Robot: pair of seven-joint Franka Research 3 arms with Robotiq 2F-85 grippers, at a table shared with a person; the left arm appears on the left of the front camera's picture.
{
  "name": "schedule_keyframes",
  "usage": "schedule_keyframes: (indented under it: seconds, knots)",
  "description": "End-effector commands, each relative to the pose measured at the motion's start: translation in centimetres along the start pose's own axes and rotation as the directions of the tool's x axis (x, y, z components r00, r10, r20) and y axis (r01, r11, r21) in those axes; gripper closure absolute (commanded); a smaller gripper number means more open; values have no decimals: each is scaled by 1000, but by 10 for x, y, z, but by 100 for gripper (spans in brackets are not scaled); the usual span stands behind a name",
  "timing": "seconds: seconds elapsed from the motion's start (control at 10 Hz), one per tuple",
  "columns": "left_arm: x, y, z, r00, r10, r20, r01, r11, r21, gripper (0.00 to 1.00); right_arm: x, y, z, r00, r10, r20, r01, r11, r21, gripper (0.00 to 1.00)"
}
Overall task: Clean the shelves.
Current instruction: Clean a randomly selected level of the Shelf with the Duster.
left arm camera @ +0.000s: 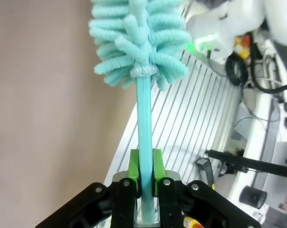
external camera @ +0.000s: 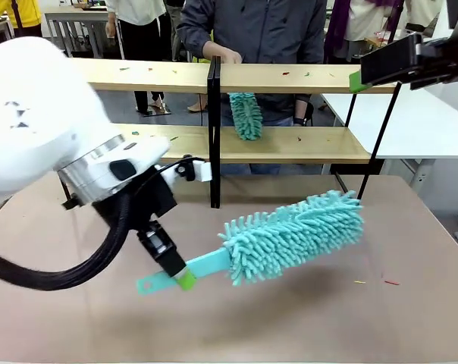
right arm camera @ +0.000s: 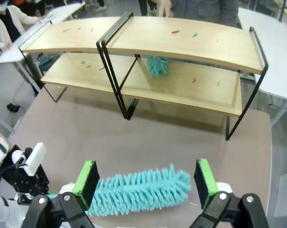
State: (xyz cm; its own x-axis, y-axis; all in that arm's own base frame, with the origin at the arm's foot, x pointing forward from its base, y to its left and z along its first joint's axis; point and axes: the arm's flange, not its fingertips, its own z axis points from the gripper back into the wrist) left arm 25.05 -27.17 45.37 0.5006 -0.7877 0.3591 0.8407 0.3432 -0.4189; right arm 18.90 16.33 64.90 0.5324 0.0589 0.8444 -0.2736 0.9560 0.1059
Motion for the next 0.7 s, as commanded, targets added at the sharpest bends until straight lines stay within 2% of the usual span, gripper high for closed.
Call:
schedule_keyframes:
  seconds: [0.0,0.1,0.2,0.3,0.4,0.5,0.6]
  knots:
    - [33,0,-9,999,-18,-43,15,998,-62,87,0,0,0,1000,-5,-1,5,1000,0,0]
    - [33,0,-9,999,-18,-43,15,998,-62,87,0,0,0,1000,-5,-1,5,1000,0,0]
    - [8,-2,-5,1000,-10,-13,10,1000,-20,87,0,0,0,1000,-5,-1,5,1000,0,0]
    - [11,-15,-12,956,-200,-212,169,973,-154,87,0,0,0,1000,-5,-1,5,1000,0,0]
    - [3,-18,9,914,-291,-281,242,950,-196,87,0,0,0,1000,-5,-1,5,1000,0,0]
    - [-18,-12,35,880,-314,-355,241,941,-236,87,0,0,0,1000,-5,-1,5,1000,0,0]
    - [-43,-5,62,891,-284,-355,209,949,-234,87,0,0,0,1000,-5,-1,5,1000,0,0]
